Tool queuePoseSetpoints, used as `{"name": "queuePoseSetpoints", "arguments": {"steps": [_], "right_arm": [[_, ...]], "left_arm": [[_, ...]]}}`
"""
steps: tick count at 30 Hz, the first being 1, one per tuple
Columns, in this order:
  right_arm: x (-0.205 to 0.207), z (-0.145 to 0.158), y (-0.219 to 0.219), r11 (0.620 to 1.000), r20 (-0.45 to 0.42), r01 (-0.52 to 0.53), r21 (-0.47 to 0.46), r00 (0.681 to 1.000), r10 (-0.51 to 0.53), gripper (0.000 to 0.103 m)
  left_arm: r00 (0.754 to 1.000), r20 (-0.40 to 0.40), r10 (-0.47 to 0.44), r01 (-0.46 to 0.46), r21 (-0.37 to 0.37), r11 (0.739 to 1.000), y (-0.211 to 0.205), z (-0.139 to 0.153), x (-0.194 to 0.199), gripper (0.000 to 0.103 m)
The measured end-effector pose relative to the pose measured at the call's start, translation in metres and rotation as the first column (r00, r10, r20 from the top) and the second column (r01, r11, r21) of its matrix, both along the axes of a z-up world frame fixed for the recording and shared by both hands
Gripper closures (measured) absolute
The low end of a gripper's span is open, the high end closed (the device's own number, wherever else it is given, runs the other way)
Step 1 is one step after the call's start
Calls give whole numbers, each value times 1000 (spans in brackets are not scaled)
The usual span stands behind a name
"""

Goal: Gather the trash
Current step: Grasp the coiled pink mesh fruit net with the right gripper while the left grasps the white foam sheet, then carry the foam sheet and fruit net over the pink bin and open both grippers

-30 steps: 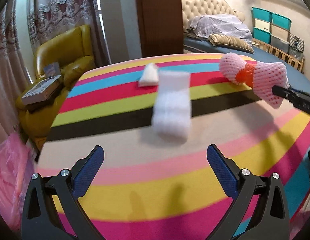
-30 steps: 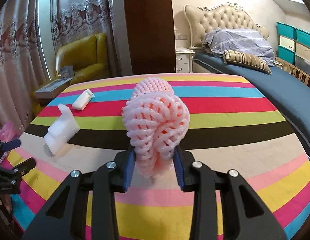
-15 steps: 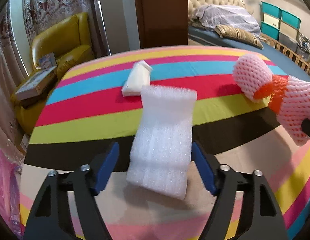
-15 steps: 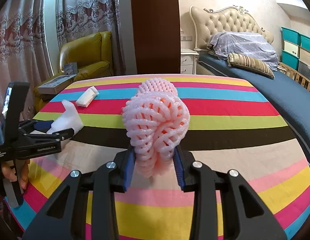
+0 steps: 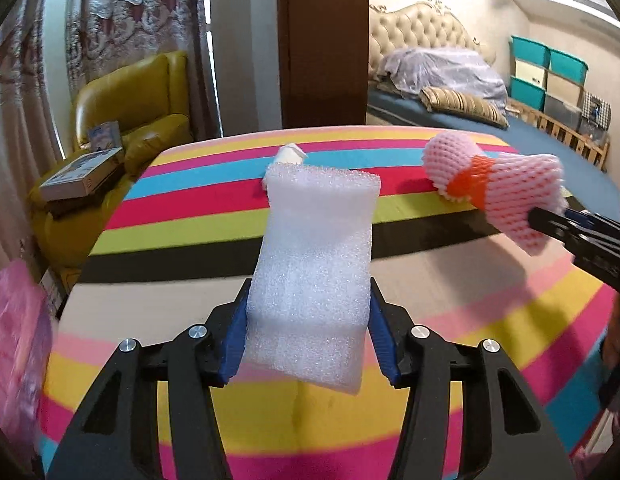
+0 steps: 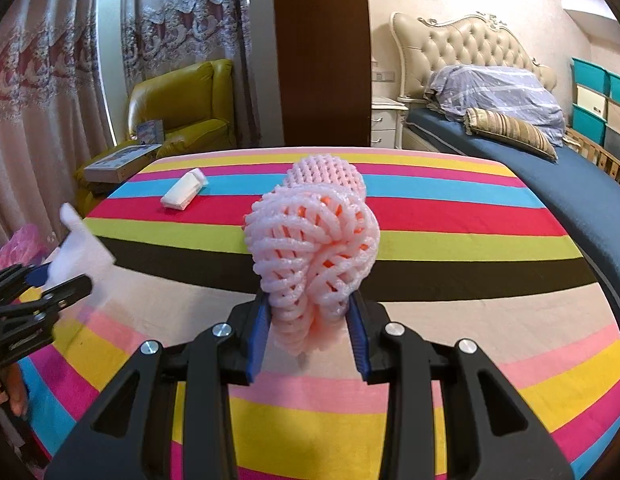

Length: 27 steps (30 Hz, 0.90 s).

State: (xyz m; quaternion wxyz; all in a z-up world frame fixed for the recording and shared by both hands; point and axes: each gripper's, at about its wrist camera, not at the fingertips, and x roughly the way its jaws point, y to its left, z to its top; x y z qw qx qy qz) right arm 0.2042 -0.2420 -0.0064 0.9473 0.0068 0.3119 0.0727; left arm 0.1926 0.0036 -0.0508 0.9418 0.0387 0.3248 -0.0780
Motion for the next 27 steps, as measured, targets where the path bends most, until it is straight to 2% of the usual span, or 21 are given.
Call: {"name": "queuePoseSetpoints", "arguments": {"steps": [9,27], "right_arm": [[-28,1,56,985,7,-154,-82,988,155,69],[-60,2,116,939,0,-314,-142,948,317,68]], "left_arm": [[995,87,49,-51,25,998,25,8,-54,53],[983,144,113,-120,40,992,60,13,-88,53]]}}
